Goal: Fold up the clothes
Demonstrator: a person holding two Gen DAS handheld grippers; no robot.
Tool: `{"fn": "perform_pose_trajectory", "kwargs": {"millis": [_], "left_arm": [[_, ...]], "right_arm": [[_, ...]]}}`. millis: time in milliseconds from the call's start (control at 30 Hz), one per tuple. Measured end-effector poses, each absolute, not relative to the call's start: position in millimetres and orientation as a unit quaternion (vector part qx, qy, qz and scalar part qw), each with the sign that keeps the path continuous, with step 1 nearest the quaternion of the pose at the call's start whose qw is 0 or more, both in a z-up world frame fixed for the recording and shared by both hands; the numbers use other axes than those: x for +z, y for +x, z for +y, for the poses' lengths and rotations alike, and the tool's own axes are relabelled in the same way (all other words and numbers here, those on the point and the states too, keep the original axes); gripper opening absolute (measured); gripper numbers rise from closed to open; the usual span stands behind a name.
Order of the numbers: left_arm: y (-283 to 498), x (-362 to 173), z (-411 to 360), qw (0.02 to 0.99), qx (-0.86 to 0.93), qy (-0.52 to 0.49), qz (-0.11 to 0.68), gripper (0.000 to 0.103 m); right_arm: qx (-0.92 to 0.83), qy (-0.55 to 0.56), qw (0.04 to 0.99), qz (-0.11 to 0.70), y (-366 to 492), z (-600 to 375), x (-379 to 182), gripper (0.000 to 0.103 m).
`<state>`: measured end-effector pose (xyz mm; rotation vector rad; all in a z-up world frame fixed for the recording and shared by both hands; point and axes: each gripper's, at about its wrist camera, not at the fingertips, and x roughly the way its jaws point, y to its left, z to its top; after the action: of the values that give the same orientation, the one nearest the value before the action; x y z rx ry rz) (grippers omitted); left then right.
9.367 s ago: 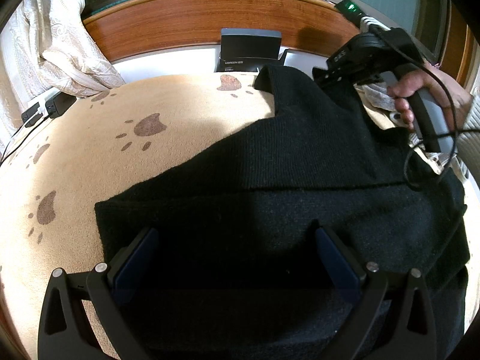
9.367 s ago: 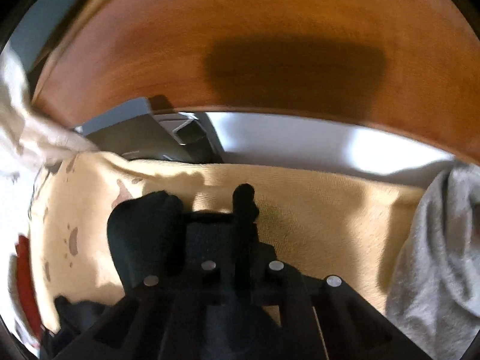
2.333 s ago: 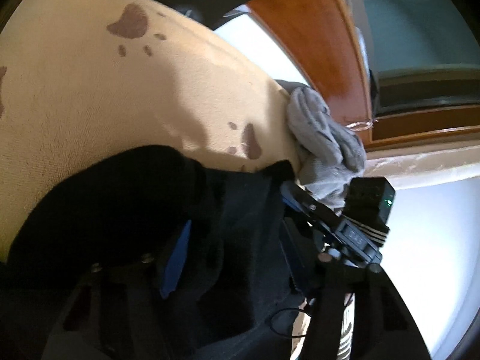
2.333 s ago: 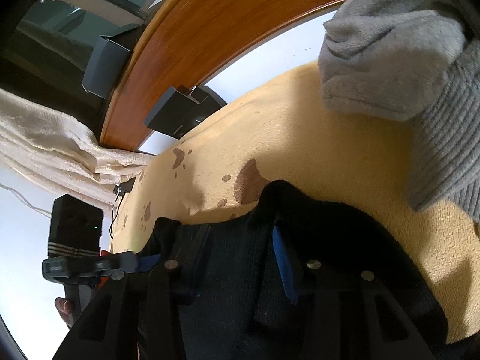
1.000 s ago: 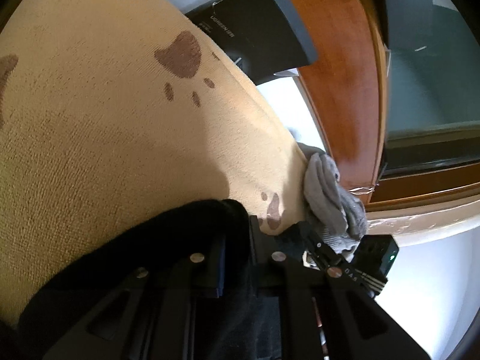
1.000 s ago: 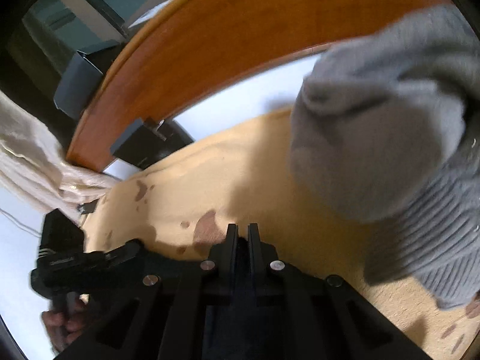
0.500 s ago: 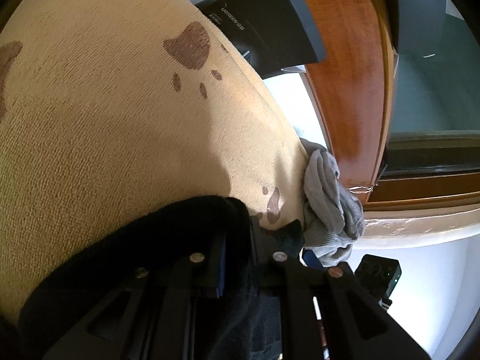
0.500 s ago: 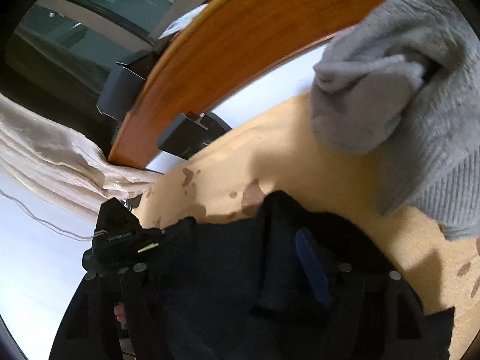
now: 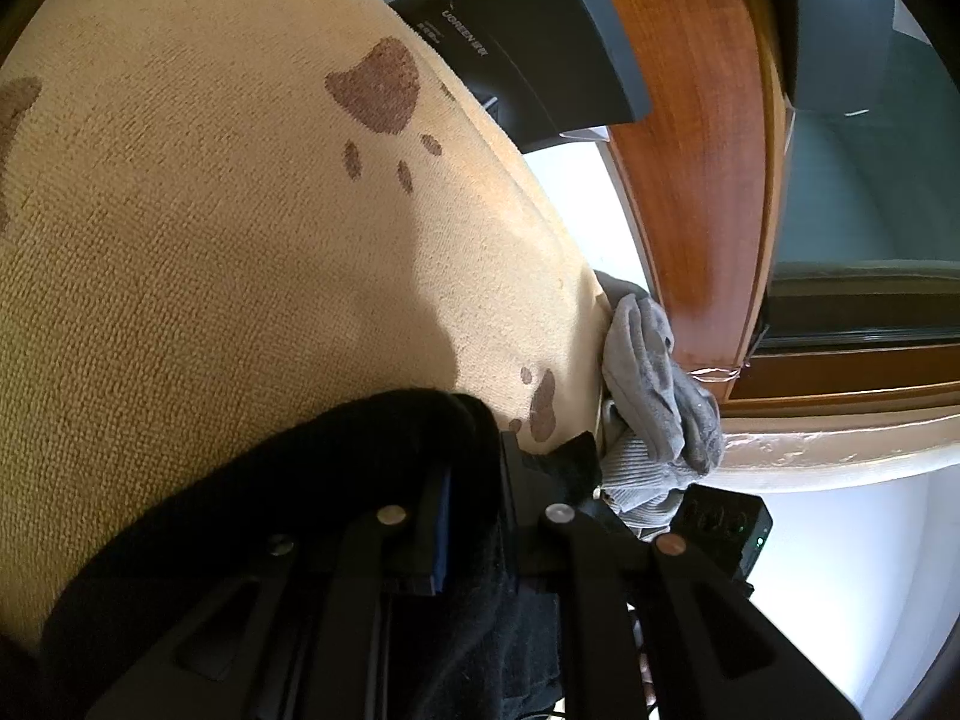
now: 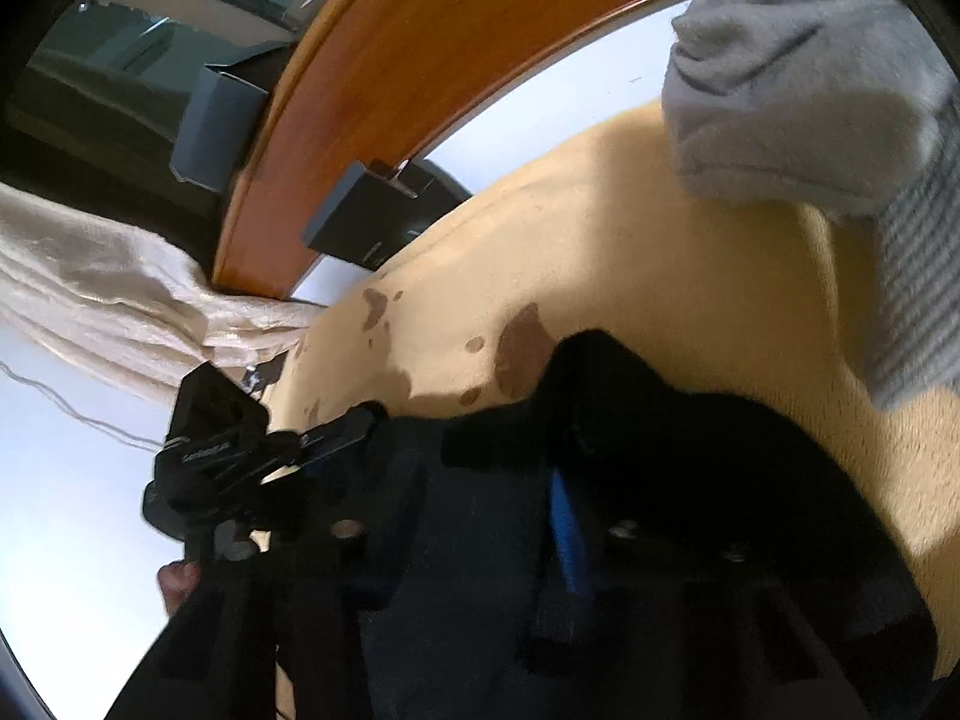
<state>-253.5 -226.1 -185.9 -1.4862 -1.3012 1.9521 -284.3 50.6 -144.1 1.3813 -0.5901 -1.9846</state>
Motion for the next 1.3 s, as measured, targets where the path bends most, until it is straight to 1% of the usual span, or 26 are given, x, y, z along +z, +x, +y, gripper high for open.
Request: {"fn": "perform_pose_trajectory", "kwargs": {"millis": [67, 100, 233, 300, 400, 500, 600, 700, 800, 867, 967, 1067, 1133, 1200, 1300], "left_arm": [[-253, -185, -226, 0.181, 0.69, -0.529, -0.461, 0.017], [-253, -185, -225, 0.18, 0.689, -0.53, -0.461, 0.017], [-253, -183, -224, 0.179, 0.689, -0.53, -0.461, 0.023], [-253, -183, -223, 0.178, 0.689, -0.527, -0.464, 0.025], [-253, -183, -225, 0.177, 0.689, -0.523, -0.469, 0.025], [-252, -183, -227, 0.179, 0.694, -0.52, -0.464, 0.025], [-251, -181, -228, 0.174, 0.699, -0.519, -0.46, 0.025], [-249, -180, -230, 0.167, 0.7, -0.519, -0.461, 0.025], [-246, -177, -234, 0.16, 0.701, -0.517, -0.464, 0.025], [-244, -175, -238, 0.155, 0.704, -0.515, -0.464, 0.027], [-242, -169, -247, 0.145, 0.711, -0.508, -0.465, 0.032], [-240, -161, -252, 0.143, 0.715, -0.498, -0.469, 0.044], [-239, -155, -252, 0.151, 0.716, -0.49, -0.474, 0.055], [-239, -149, -250, 0.164, 0.716, -0.484, -0.475, 0.058], [-243, -143, -239, 0.194, 0.713, -0.475, -0.478, 0.06]], "right_arm": [[-0.766, 0.525, 0.304, -0.214, -286, 51, -145, 0.009], [-0.772, 0.522, 0.297, -0.209, -287, 51, -144, 0.006], [-0.807, 0.486, 0.277, -0.19, -288, 53, -131, 0.005], [-0.821, 0.48, 0.261, -0.168, -295, 49, -126, 0.005], [-0.828, 0.49, 0.244, -0.121, -307, 37, -130, 0.005], [-0.825, 0.498, 0.25, -0.093, -308, 31, -133, 0.006], [-0.82, 0.505, 0.249, -0.102, -304, 40, -130, 0.008], [-0.827, 0.501, 0.227, -0.118, -297, 58, -121, 0.009], [-0.842, 0.489, 0.202, -0.106, -288, 70, -111, 0.009], [-0.847, 0.48, 0.202, -0.107, -281, 73, -104, 0.009], [-0.848, 0.47, 0.215, -0.114, -275, 68, -97, 0.009], [-0.842, 0.466, 0.247, -0.108, -270, 51, -96, 0.009], [-0.836, 0.474, 0.262, -0.084, -268, 32, -102, 0.009], [-0.833, 0.484, 0.26, -0.065, -269, 21, -111, 0.009], [-0.826, 0.499, 0.253, -0.062, -272, 16, -125, 0.009]]}}
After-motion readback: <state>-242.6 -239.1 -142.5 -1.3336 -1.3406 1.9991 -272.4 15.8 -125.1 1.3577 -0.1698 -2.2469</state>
